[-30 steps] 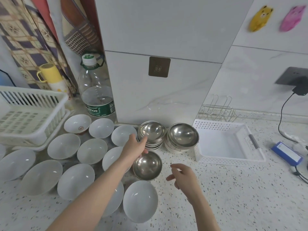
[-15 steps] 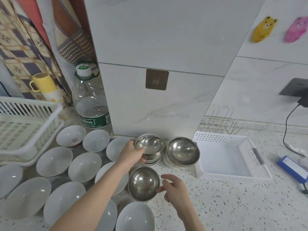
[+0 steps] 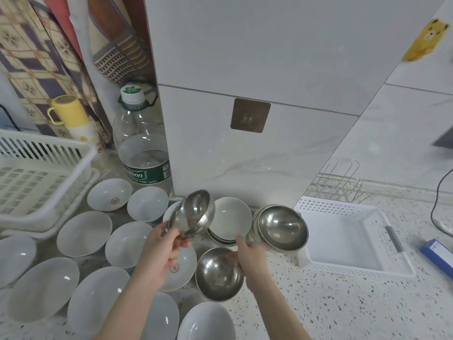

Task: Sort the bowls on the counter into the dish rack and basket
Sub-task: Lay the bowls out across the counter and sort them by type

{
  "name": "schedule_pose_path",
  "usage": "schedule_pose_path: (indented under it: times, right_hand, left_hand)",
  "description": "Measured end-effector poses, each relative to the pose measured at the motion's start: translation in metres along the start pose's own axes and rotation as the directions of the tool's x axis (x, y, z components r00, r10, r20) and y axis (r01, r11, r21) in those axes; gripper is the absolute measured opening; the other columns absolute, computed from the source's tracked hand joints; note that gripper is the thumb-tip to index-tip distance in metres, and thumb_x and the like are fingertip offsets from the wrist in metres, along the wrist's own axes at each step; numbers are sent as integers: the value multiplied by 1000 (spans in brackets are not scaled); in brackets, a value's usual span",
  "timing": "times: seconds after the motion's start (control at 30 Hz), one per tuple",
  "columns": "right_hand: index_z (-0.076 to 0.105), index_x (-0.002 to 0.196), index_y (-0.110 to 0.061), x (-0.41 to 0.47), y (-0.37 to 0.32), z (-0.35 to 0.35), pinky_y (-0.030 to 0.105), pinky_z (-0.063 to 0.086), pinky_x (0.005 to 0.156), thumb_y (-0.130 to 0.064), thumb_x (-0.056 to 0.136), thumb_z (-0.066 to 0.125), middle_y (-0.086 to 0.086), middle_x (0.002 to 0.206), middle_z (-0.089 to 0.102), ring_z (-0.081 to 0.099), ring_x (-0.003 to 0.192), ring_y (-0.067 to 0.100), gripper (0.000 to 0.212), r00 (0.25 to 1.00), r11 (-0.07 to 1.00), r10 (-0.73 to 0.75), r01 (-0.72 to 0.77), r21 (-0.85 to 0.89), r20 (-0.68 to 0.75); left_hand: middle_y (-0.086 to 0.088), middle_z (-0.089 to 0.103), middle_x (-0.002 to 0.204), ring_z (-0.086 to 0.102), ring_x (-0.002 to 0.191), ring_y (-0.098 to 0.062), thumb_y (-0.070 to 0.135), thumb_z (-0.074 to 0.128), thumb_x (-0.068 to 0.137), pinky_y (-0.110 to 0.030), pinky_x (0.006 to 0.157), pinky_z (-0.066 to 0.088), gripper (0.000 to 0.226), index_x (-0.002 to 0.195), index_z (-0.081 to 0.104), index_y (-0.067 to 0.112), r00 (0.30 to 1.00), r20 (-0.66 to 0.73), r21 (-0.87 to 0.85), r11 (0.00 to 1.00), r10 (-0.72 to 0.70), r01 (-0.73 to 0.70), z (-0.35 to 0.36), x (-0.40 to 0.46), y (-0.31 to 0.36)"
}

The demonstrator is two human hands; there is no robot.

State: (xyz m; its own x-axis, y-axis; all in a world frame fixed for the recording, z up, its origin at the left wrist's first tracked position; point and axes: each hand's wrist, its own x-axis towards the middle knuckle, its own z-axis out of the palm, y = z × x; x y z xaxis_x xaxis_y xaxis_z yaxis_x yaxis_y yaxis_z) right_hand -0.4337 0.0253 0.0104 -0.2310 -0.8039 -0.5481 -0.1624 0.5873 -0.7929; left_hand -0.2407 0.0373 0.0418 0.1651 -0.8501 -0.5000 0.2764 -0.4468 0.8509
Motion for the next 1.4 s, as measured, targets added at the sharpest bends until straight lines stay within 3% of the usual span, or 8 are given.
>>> schedule_pose_path:
  times: [0.27, 0.37, 0.5, 0.6, 0.83, 0.93, 1.03, 1.4]
  right_hand:
    - [58, 121, -7, 9, -5, 26, 18, 38, 45, -31, 99, 43, 2, 72, 74, 53, 43, 3, 35, 987, 993, -77, 64, -95, -143]
    - [61, 113, -2, 11, -5, 28, 17, 43, 50, -25, 99, 43, 8, 83, 73, 60, 50, 3, 33, 977, 992, -88, 69, -102, -195]
    - [58, 97, -4, 9, -10, 30, 21, 40, 50, -11, 96, 44, -4, 64, 60, 57, 59, 5, 15, 958, 992, -114, 97, -78, -262]
    - [57, 99, -4, 7, -14, 30, 16, 39, 43, -7, 95, 42, -4, 65, 60, 56, 52, 2, 15, 955, 994, -109, 98, -54, -275]
    - [59, 106, 4, -2, -19, 34, 28, 44, 61, -4, 92, 40, 8, 84, 66, 59, 73, 20, 25, 952, 991, -129, 132, -9, -278]
    - [56, 109, -3, -17, -21, 33, 19, 41, 51, -6, 94, 39, 0, 74, 66, 62, 59, 5, 23, 947, 984, -173, 178, -6, -272]
    - [55, 114, -12, -34, -19, 33, 13, 44, 48, -8, 95, 37, 5, 90, 72, 69, 60, 4, 27, 949, 971, -232, 240, 13, -214]
    - [65, 93, -14, -86, 0, 33, 34, 51, 62, -7, 90, 44, 1, 74, 70, 67, 76, 22, 22, 920, 943, -135, 232, 236, -367]
  left_hand:
    - [-8, 66, 57, 30, 33, -5, 10, 46, 99, -14, 30, 21, 16, 97, 61, 6, 994, -100, -28, 999, -38, 36, -22, -7, -16]
    - [-7, 65, 55, 29, 33, -5, 10, 48, 99, -12, 31, 18, 14, 94, 61, 7, 993, -109, -25, 999, -48, 46, -26, -9, -22]
    - [-9, 64, 57, 26, 35, -5, 9, 48, 97, -13, 33, 15, 13, 95, 61, 7, 993, -104, -34, 998, -57, 54, -31, -11, -27]
    - [-8, 64, 56, 24, 35, -6, 11, 48, 97, -13, 34, 14, 14, 95, 61, 7, 991, -115, -24, 997, -75, 73, -32, -14, -28]
    - [-7, 66, 58, 23, 38, -7, 16, 50, 99, -13, 34, 15, 18, 107, 60, 4, 991, -109, -39, 997, -74, 70, -40, -25, -26]
    - [-7, 68, 59, 23, 37, -6, 17, 51, 99, -13, 32, 16, 20, 110, 61, 4, 991, -115, -53, 997, -64, 58, -46, -32, -26]
    - [-6, 69, 59, 24, 36, -5, 15, 52, 98, -13, 31, 17, 19, 110, 62, 5, 990, -128, -80, 995, -66, 56, -52, -41, -26]
    - [-9, 67, 60, 27, 35, -6, 7, 48, 95, -12, 31, 17, 16, 104, 61, 2, 993, -101, -22, 998, -64, 62, -74, -61, -16]
